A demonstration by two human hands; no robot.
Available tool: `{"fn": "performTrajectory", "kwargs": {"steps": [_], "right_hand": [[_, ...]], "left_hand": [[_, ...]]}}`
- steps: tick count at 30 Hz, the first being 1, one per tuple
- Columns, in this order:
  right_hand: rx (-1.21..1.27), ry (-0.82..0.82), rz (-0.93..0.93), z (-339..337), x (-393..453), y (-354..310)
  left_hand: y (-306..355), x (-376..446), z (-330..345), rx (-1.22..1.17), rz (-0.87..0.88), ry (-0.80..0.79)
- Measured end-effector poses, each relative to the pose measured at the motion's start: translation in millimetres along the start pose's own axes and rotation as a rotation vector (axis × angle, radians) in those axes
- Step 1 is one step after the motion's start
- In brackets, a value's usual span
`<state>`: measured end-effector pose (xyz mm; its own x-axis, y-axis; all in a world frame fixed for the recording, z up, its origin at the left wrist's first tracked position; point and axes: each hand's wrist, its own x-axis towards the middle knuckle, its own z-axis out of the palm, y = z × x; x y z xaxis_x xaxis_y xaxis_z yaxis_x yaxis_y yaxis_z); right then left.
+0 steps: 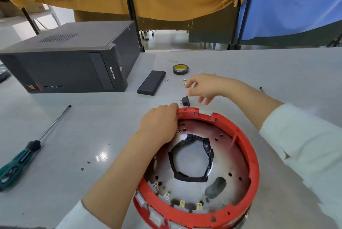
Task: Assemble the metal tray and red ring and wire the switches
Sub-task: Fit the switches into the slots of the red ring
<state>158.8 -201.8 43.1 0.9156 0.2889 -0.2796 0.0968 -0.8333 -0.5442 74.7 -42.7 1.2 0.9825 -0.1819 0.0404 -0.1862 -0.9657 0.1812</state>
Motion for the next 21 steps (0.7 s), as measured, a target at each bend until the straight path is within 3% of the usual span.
{"fn": "performTrajectory", "kwargs": {"steps": [4, 8, 15, 21], "right_hand": [[-0.241, -0.099, 0.048, 22.1, 19.6, -10.8], [-0.42, -0.006, -0.004, 35.0, 31.2, -17.8], [0.003, 0.321, -0.102, 8.6, 4.9, -2.6], [0.208, 0.392, -0.23, 5.9, -55.4, 22.2]], "left_hand": [[-1.9, 5.0, 4.2, 0.007, -0.012, 0.031], [-2.5, 5.9, 5.4, 0.007, -0.022, 0.049], [13.7, -0.8, -7.1, 0.005, -0.161, -0.045], [18.0, 2.1, -19.2, -0.007, -0.19, -0.286]]}}
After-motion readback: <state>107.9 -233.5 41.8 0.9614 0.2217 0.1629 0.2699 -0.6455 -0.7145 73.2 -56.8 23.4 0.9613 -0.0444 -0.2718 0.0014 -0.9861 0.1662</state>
